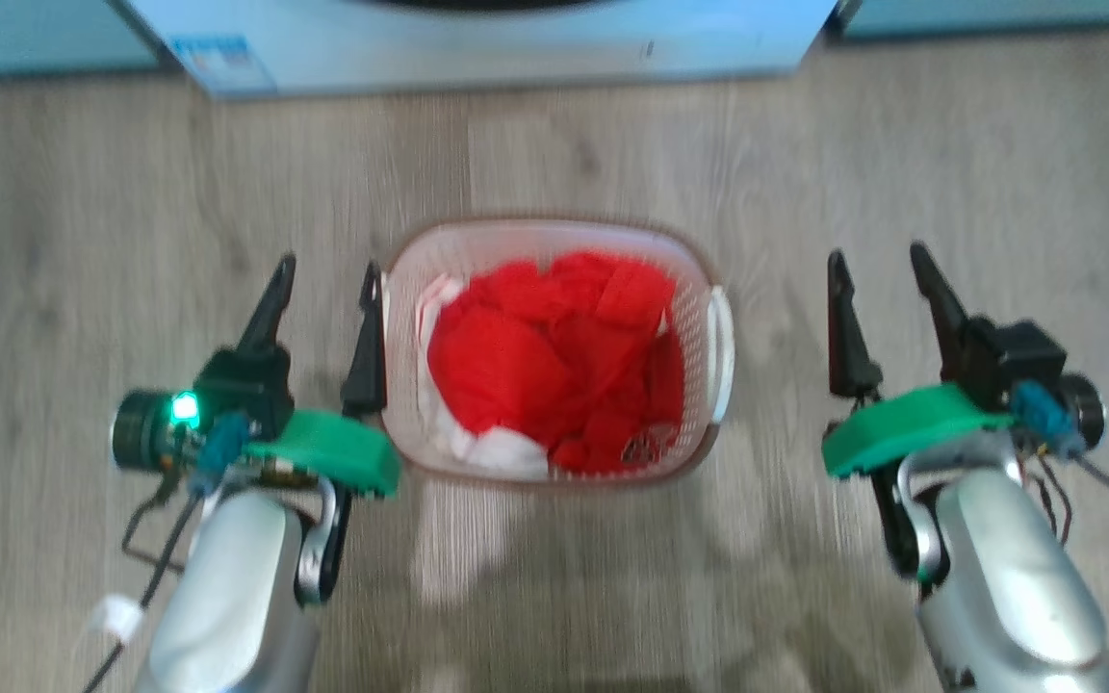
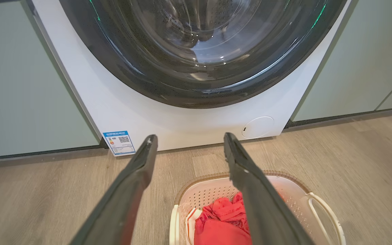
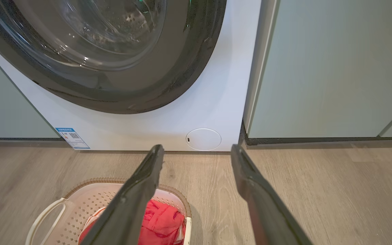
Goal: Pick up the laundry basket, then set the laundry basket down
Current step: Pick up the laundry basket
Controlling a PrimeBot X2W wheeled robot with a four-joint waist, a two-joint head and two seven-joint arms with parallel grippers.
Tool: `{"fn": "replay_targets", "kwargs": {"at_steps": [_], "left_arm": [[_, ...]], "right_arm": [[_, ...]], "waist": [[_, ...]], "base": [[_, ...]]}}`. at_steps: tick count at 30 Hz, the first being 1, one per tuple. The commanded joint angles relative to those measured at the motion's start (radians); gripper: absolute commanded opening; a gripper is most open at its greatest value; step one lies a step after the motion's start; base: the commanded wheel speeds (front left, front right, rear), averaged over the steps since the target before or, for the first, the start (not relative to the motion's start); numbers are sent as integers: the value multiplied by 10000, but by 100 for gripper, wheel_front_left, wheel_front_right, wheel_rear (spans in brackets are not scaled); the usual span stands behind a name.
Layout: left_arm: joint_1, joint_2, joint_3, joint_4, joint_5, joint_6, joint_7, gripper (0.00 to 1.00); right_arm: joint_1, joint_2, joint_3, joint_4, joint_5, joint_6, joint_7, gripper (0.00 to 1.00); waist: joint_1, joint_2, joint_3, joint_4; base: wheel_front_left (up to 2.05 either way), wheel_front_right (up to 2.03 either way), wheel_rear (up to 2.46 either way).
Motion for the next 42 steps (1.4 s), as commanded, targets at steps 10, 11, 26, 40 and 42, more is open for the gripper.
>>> {"fn": "replay_targets", "kwargs": {"at_steps": [10,11,26,40,42], "left_arm": [[-1634,55,103,1271,-191,26,-65,100],[-1704,55,76,1427,-214,3,-65,100],[-3283,55,-332,3914,-341,-250,-65,100],[-4436,70,-105,5563,-20,-195,-65,100],[-4586,73,-79,5719,34,-230,-65,100]], "right_arm": [[-1276,-60,105,873,30,60,-122,100],[-1330,-60,108,978,74,60,-122,100],[-2314,-60,200,2514,576,60,-122,100],[-3077,-60,664,3267,1013,60,-122,100],[-3173,-60,773,3403,1076,60,-122,100]], "waist": [[-4,0,2569,343],[-4,0,2660,348],[-4,0,4350,485],[-4,0,5115,583],[-4,0,5233,600]], "base": [[0,0,0],[0,0,0],[0,0,0],[0,0,0],[0,0,0]]}}
